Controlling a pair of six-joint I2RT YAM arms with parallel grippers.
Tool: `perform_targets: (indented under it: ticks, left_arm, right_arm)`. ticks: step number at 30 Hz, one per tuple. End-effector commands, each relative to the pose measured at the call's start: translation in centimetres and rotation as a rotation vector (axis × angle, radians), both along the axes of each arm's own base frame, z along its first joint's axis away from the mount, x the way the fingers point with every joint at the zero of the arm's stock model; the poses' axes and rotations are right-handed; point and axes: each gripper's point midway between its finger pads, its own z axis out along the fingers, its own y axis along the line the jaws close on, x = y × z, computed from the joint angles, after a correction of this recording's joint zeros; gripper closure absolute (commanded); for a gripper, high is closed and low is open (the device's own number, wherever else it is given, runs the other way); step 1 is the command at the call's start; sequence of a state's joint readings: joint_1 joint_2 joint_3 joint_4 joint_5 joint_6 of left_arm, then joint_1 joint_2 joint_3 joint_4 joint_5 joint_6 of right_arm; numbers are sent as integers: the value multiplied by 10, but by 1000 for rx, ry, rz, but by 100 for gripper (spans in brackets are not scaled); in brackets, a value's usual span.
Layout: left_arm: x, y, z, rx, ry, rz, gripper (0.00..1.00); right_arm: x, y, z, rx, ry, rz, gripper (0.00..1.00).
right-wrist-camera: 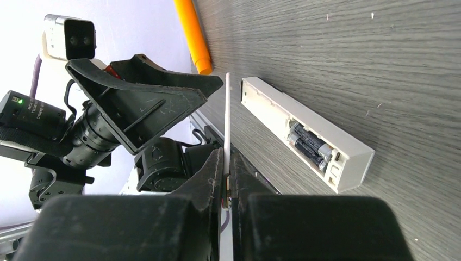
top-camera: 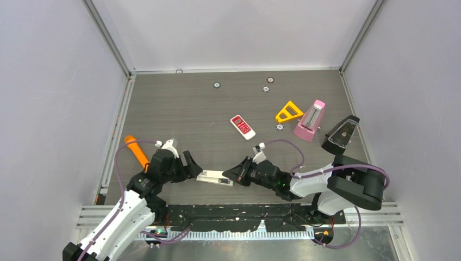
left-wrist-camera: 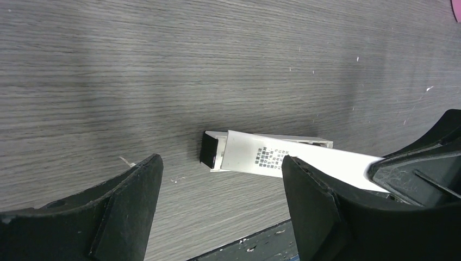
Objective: Load the batteries into the remote control
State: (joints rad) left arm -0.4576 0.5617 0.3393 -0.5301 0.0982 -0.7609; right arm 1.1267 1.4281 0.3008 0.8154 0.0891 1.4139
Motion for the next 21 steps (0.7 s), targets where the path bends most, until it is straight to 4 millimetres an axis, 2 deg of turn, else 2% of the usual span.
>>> perform_targets:
  ticks: [1, 12, 19, 21]
  left_arm:
    - [6, -1, 3, -18, -28, 18, 19]
    - [2, -1, -9, -14, 1, 6, 21]
    - [2, -2, -14, -14, 5, 0, 25]
    - [2, -3, -15, -17, 6, -5, 29]
  right_arm:
    - [7, 6, 16, 70, -17, -31, 95]
    - [3, -1, -3, 21, 17, -30, 95]
    - [0, -4, -15, -3, 43, -31, 95]
    - [0, -6, -18, -11, 49, -35, 95]
